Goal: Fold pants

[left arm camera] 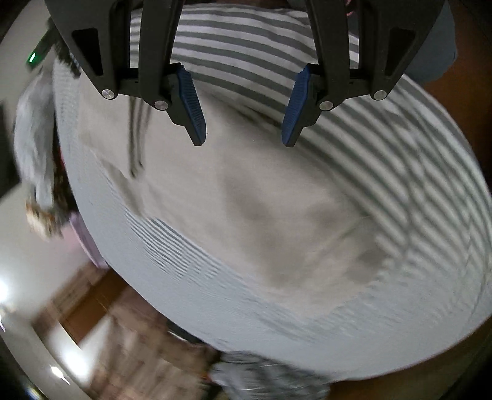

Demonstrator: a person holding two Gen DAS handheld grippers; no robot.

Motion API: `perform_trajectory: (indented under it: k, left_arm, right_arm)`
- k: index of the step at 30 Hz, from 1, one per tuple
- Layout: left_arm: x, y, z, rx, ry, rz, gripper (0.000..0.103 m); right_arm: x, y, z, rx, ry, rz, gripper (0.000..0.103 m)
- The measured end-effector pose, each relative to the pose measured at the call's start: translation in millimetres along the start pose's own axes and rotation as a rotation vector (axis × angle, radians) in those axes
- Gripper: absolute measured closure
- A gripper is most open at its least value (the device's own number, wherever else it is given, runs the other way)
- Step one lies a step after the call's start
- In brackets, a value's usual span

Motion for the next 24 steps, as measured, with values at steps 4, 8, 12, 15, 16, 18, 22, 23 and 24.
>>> perform_trajectory:
  k: [4, 8, 12, 15, 16, 18, 22, 23, 24]
  left_arm:
    - [-35, -8, 9, -0.029, 0.005, -0.128, 0.050]
    - [-55, -15, 17, -0.045, 0.058, -0.212, 0.050]
    - [-64, -21, 26, -0.052, 0.094, -0.243, 0.050]
    - [-74, -25, 30, -0.050, 0.115, -0.270, 0.050]
    - [-78, -26, 32, -0.051, 0.124, -0.276, 0.050]
    - [-81, -27, 35, -0.056, 0.140, -0.287, 0.050]
    - [-85, -37, 41, -0.047, 0.174, -0.302, 0.050]
    - [-86, -41, 43, -0.048, 0.179, -0.310, 0.050]
    - [-86, -44, 44, -0.047, 0.188, -0.315, 0.050]
  right_arm:
    - [-2, 2, 1, -0.003, 0.050, -0.023, 0.018]
    - [-8, 5, 4, -0.015, 0.082, -0.057, 0.019]
    - [-16, 7, 1, 0.001, 0.132, -0.104, 0.019]
    - [-26, 10, -2, 0.012, 0.176, -0.156, 0.019]
    - [-33, 12, -2, 0.007, 0.185, -0.180, 0.019]
    - [-46, 15, -3, 0.010, 0.195, -0.217, 0.019]
    - [-82, 16, -2, 0.004, 0.183, -0.300, 0.019]
    - [-96, 15, 1, -0.006, 0.167, -0.325, 0.019]
    - [-107, 13, 5, -0.019, 0.163, -0.346, 0.019]
Point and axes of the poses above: each gripper's, at about its wrist camera, not at the fingertips, and z roughly the way its jaws point, x to its right, y to its underside, the point moved 5 cm from there along z, roughly the way its jaws point, and after that the axes turned 2 degrees about -x, right-handed, at the moved point
